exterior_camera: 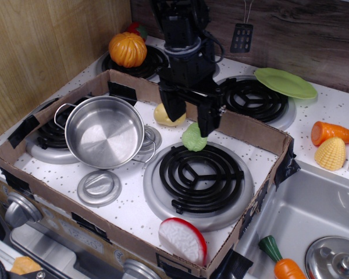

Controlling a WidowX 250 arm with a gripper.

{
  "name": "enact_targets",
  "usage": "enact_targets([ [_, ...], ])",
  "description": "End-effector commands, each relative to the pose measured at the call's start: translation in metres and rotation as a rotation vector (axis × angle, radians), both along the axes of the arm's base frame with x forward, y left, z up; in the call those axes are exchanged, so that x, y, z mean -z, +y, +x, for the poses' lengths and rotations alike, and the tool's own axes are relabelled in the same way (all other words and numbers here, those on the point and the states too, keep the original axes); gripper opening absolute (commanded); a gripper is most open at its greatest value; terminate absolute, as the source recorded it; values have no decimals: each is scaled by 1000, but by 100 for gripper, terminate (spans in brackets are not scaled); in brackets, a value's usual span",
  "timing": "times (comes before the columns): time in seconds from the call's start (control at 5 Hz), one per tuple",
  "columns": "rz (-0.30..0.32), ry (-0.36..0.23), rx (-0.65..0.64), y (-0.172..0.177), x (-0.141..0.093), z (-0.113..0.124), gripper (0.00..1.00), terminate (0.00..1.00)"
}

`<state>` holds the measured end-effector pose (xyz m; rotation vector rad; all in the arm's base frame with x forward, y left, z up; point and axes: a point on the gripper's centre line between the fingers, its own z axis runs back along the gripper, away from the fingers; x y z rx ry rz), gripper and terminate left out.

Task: Put broccoli in pot

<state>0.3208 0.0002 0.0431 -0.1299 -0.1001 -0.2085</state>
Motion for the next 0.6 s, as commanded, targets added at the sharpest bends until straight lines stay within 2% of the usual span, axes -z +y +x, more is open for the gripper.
enact_targets([
  [0.0, -16, -22, -12, 6, -2, 6, 100, 0],
  [0.4, -74, -40, -52, -12, 12, -4, 100, 0],
])
